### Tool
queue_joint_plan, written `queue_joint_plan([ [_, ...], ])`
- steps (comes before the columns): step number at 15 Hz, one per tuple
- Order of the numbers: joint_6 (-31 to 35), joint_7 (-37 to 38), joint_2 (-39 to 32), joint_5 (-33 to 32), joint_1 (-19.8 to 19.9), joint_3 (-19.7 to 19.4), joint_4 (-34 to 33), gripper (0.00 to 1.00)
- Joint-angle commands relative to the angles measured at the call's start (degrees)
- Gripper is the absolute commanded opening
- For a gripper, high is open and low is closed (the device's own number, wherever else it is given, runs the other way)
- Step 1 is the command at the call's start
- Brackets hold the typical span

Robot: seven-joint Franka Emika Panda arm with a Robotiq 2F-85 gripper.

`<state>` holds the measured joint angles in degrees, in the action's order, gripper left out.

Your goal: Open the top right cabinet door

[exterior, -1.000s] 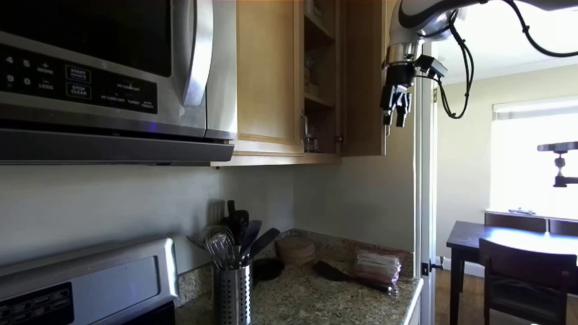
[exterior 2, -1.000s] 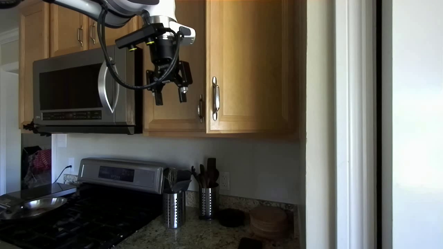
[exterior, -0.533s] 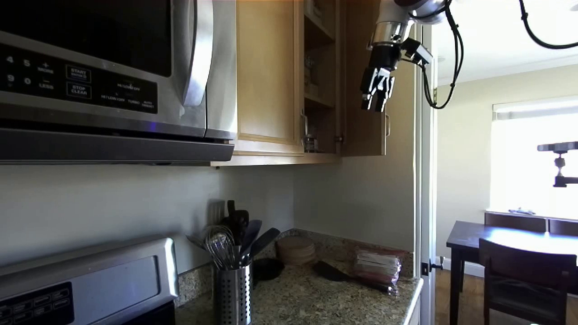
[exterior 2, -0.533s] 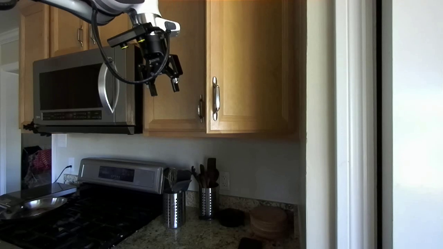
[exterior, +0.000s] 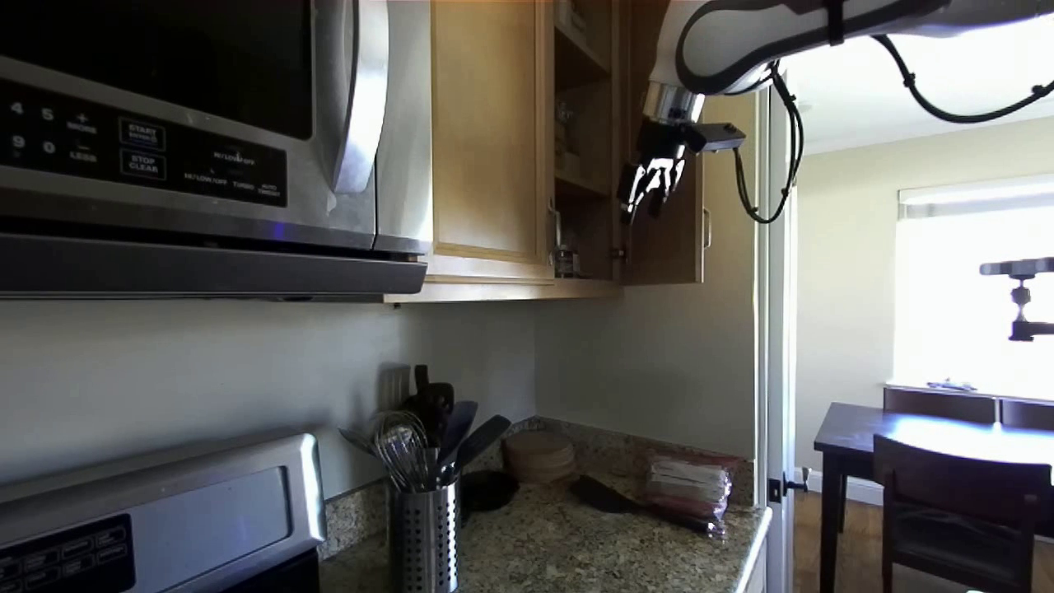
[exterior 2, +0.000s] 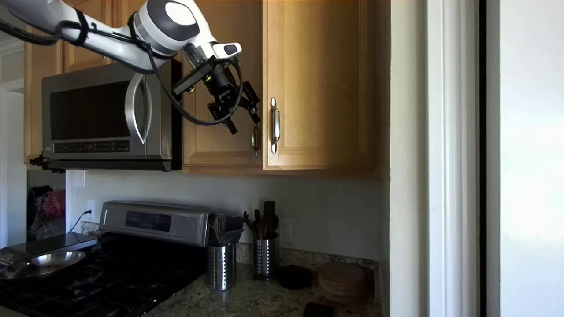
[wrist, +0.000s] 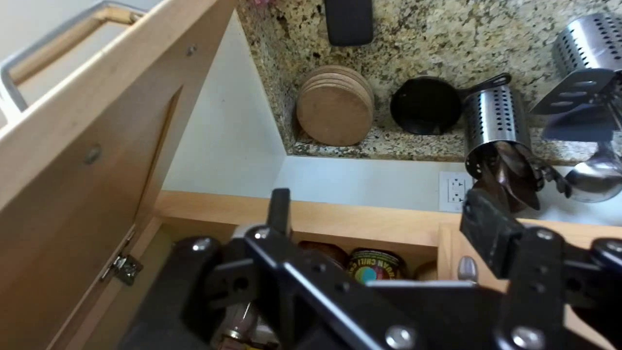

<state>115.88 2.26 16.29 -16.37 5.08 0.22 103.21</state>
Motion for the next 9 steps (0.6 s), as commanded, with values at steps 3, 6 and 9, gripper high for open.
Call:
queue_joint_plan([
  [3, 4.81, 4.24, -3.05, -4.60, 1.76, -1.46, 0.78, 0.46],
  [6, 5.15, 5.20, -3.22, -6.73, 2.71, -2.25, 1.05, 0.26],
  [9, 5.04, 6.95, -3.17, -10.27, 3.74, -2.55, 1.31, 0.07],
])
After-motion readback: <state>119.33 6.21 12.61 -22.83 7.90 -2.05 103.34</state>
